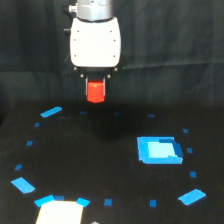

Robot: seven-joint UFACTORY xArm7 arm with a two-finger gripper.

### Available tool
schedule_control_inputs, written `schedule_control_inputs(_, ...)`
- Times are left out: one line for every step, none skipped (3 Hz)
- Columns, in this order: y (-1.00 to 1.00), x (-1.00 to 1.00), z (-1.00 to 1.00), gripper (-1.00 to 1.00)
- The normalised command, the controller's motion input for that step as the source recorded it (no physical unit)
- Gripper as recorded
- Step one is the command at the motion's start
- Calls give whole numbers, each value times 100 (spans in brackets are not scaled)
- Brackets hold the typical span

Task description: Pick up the red object from the table

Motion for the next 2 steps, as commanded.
schedule_control_inputs(4,8,-43,-100)
schedule_control_inputs(-9,-6,-45,-100)
